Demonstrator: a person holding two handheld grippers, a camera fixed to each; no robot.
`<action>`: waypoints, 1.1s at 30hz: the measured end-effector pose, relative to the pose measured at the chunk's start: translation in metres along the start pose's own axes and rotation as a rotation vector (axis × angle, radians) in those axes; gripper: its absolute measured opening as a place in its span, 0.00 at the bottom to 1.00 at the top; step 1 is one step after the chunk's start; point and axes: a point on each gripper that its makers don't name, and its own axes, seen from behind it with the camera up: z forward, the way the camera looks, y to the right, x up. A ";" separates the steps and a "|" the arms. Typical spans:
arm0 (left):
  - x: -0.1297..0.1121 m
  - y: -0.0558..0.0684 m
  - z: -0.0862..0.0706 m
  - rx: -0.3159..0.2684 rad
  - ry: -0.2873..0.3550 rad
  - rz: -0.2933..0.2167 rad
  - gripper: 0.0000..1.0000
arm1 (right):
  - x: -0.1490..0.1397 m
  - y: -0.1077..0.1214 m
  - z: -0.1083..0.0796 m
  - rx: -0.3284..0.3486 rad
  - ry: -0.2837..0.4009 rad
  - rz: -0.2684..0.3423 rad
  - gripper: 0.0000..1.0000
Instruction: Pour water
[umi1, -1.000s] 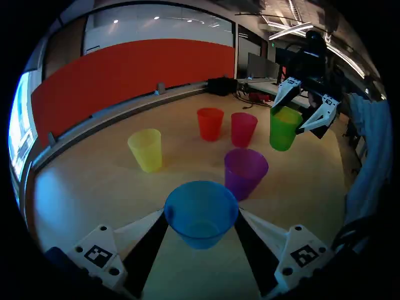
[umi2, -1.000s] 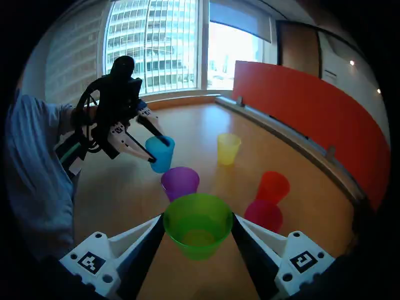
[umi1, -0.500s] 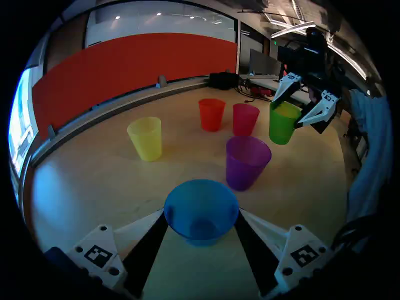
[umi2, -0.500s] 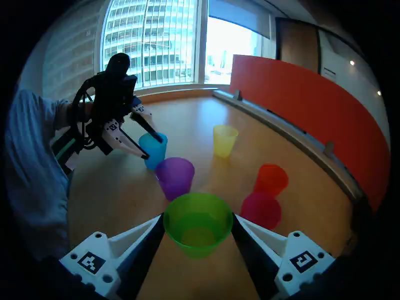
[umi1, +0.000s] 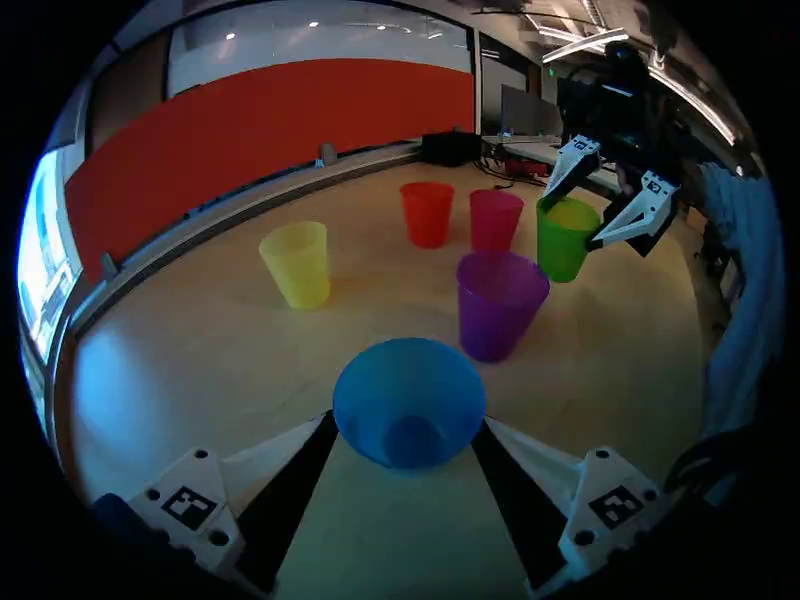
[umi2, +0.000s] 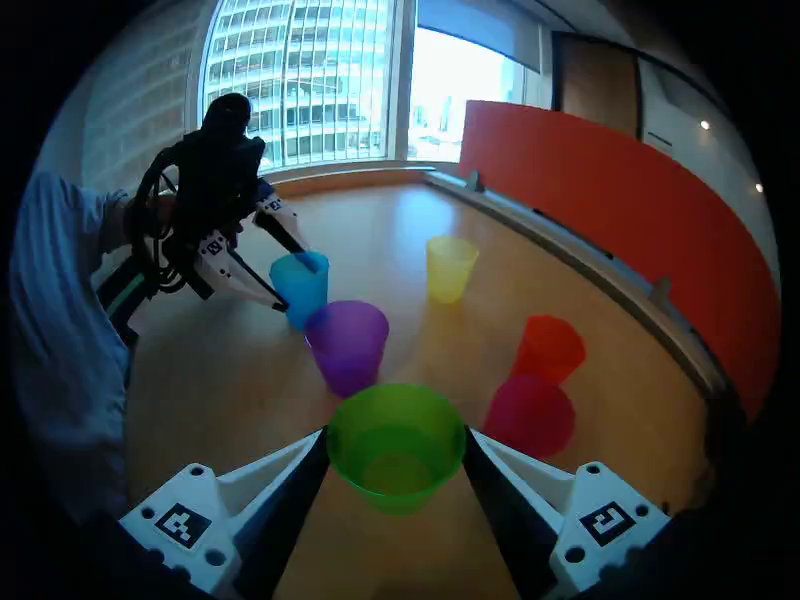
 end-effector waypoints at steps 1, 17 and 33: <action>0.000 0.001 -0.001 -0.002 0.000 -0.001 0.96 | -0.001 -0.001 0.002 0.001 -0.001 0.001 0.93; -0.010 0.001 -0.014 0.009 0.009 -0.047 0.96 | -0.017 -0.006 0.018 0.011 -0.012 0.030 0.93; -0.013 0.002 -0.025 0.024 0.025 -0.058 0.96 | -0.029 -0.005 0.011 -0.020 -0.016 0.052 0.99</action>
